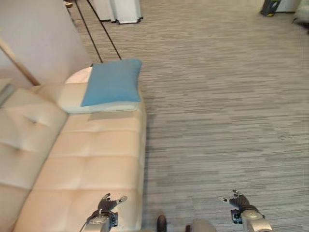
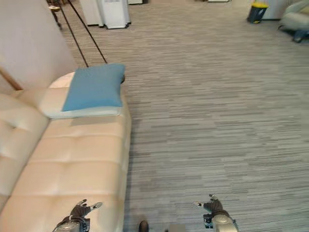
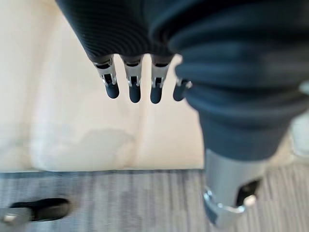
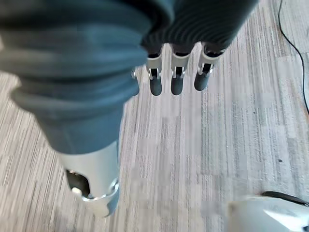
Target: Pick up all the scattered cushions and arrange them neatly on the sofa.
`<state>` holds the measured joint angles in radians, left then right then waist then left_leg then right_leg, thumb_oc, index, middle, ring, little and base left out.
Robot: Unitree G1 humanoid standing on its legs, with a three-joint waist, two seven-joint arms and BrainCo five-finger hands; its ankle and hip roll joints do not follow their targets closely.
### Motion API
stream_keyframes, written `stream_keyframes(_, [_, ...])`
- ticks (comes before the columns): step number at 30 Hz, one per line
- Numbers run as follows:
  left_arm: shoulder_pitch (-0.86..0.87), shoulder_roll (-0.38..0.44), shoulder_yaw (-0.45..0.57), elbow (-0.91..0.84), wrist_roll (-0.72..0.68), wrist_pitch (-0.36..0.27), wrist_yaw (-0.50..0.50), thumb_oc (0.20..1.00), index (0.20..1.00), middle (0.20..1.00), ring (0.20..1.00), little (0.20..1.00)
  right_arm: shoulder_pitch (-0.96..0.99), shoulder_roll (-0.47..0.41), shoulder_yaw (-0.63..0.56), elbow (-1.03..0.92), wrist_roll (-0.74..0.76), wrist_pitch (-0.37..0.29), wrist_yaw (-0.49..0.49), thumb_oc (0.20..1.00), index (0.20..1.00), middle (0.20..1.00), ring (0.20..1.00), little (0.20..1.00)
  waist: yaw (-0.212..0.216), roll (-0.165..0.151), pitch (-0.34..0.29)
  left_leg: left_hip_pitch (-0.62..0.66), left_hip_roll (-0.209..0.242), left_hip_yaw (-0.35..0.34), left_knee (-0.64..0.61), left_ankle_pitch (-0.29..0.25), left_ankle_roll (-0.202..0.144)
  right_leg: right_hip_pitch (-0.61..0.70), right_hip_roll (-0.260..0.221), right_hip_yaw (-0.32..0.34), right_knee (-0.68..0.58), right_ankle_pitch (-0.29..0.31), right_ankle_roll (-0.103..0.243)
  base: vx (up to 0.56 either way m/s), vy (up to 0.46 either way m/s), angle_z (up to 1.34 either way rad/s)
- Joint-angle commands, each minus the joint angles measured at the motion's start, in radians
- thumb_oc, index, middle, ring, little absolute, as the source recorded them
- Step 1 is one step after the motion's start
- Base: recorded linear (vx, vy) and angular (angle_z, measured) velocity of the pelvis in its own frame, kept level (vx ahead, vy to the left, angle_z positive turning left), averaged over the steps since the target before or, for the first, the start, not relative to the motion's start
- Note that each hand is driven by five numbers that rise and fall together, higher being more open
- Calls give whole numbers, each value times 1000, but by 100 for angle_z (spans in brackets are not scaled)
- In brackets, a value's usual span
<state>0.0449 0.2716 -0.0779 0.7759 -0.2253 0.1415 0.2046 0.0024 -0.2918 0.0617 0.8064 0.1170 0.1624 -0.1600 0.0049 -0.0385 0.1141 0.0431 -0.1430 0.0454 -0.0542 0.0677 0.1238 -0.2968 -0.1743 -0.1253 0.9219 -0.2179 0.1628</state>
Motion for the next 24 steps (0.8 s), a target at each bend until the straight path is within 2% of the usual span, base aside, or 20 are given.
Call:
stream_keyframes(1, [-39,11,27,-23,-38,-27,14,1000,1000,1000,1000,1000,-56,-24,-15,-24,-2,-13,-7,1000,1000,1000,1000,1000,2,67,65,16,43,-28,-33,-99,-44,121,25,-78,-273,168,-46,297,-32,1])
stream_keyframes(2, [-46,9,25,-24,-35,-28,13,1000,1000,1000,1000,1000,-57,-22,-21,-23,7,-14,-9,1000,1000,1000,1000,1000,5,83,74,41,60,-16,-33,-116,-61,106,40,-111,-465,118,-59,216,-44,-1])
stream_keyframes(3, [-46,8,25,-24,-35,-28,13,1000,1000,1000,1000,1000,-57,-23,-21,-23,7,-14,-9,1000,1000,1000,1000,1000,5,86,76,44,64,-17,-33,-117,-62,113,44,-114,-475,121,-60,415,-108,-16])
stream_keyframes(4, [-50,7,29,-18,-30,-31,12,1000,1000,1000,1000,1000,-56,-19,-22,-22,8,-13,-17,1000,1000,1000,1000,1000,13,89,81,71,74,1,-33,-139,-77,121,61,-127,-740,176,-45,209,-70,-26])
stream_keyframes(5, [-50,7,28,-18,-30,-31,12,1000,1000,1000,1000,1000,-56,-19,-23,-22,8,-13,-17,1000,1000,1000,1000,1000,15,92,81,71,76,3,-33,-139,-77,128,65,-127,-756,185,-46,372,-137,-31])
stream_keyframes(7, [-47,11,46,-16,-13,-32,3,1000,1000,1000,1000,1000,-50,-16,-37,-18,-1,-5,-21,1000,1000,1000,1000,1000,5,77,71,114,76,2,-33,-176,-102,109,97,-53,-1009,284,-5,415,-163,-19])
stream_keyframes(10, [-44,11,49,-17,-2,-34,-1,1000,1000,1000,1000,1000,-40,-17,-49,-12,-9,-2,-21,1000,1000,1000,1000,1000,2,75,56,142,80,-6,-33,-195,-110,109,95,-66,-1009,304,2,460,-179,-5])
stream_keyframes(11, [-38,4,43,-9,9,-29,-5,1000,1000,1000,1000,1000,-30,-13,-52,-7,-7,-3,-19,1000,1000,1000,1000,1000,1,76,41,161,86,-16,-33,-201,-114,129,97,-77,-1009,301,-4,545,-241,8])
stream_keyframes(12, [-35,-5,45,1,1,-33,1,1000,1000,1000,1000,1000,-27,-19,-44,13,-5,-9,-17,1000,1000,1000,1000,1000,-6,80,22,177,108,-19,15,-191,-126,161,111,-74,-1000,310,-28,546,-243,18])
stream_keyframes(13, [-35,-5,45,2,1,-33,1,1000,1000,1000,1000,1000,-27,-19,-43,14,-5,-9,-17,1000,1000,1000,1000,1000,-7,81,22,176,109,-20,17,-193,-127,162,111,-76,-1001,310,-28,707,-380,38])
stream_keyframes(14, [-33,-13,37,-3,-18,-38,-4,1000,1000,1000,1000,1000,-23,-24,-41,31,7,-15,-16,1000,1000,1000,1000,1000,-4,85,8,147,132,-25,146,-132,-154,202,123,-94,-998,285,-50,343,-213,49])
stream_keyframes(15, [-33,-14,37,-3,-18,-38,-4,1000,1000,1000,1000,1000,-23,-24,-41,32,8,-16,-16,1000,1000,1000,1000,1000,-7,86,8,143,133,-28,153,-135,-155,203,123,-97,-998,284,-50,463,-290,44])
stream_keyframes(16, [-29,-15,33,1,-15,-36,-7,1000,1000,1000,1000,1000,-23,-31,-40,38,15,-17,-15,1000,1000,1000,1000,1000,-5,86,5,121,136,-27,219,-101,-169,227,129,-104,-1002,269,-59,399,-291,13])
stream_keyframes(17, [-28,-12,25,12,-18,-35,-11,1000,1000,1000,1000,1000,-29,-37,-30,40,23,-24,-14,1000,1000,1000,1000,1000,1,81,11,57,150,-24,402,-35,-188,282,146,-108,-1004,224,-91,532,-393,-5])
stream_keyframes(18, [-30,-10,21,16,-17,-32,-12,1000,1000,1000,1000,1000,-29,-42,-24,39,24,-21,-11,1000,1000,1000,1000,1000,6,77,20,21,151,-33,493,-7,-190,309,156,-103,-1001,203,-110,475,-373,-6])
stream_keyframes(20, [-34,-8,15,21,-24,-32,-9,1000,1000,1000,1000,1000,-31,-48,-23,26,33,-21,-13,1000,1000,1000,1000,1000,12,70,37,-46,144,-48,619,6,-184,348,164,-94,-997,172,-133,236,-189,-4])
stream_keyframes(21, [-34,-8,15,22,-24,-33,-9,1000,1000,1000,1000,1000,-31,-48,-23,26,33,-21,-13,1000,1000,1000,1000,1000,10,71,38,-48,145,-49,625,3,-184,347,166,-96,-995,171,-133,273,-191,-7])
stream_keyframes(22, [-38,-9,13,38,-25,-30,-3,1000,1000,1000,1000,1000,-32,-51,-22,24,35,-15,-18,1000,1000,1000,1000,1000,13,59,48,-96,141,-36,625,-33,-168,370,161,-91,-986,149,-143,168,-111,-2])
stream_keyframes(23, [-38,-9,13,39,-25,-30,-3,1000,1000,1000,1000,1000,-32,-51,-22,24,35,-15,-18,1000,1000,1000,1000,1000,13,59,49,-95,141,-36,626,-35,-168,370,161,-90,-985,148,-143,349,-186,8])
stream_keyframes(24, [-34,-12,9,37,-27,-29,-3,1000,1000,1000,1000,1000,-33,-52,-19,22,36,-13,-20,1000,1000,1000,1000,1000,20,42,50,-169,106,-28,570,-98,-150,398,149,-91,-995,143,-137,182,-72,8])
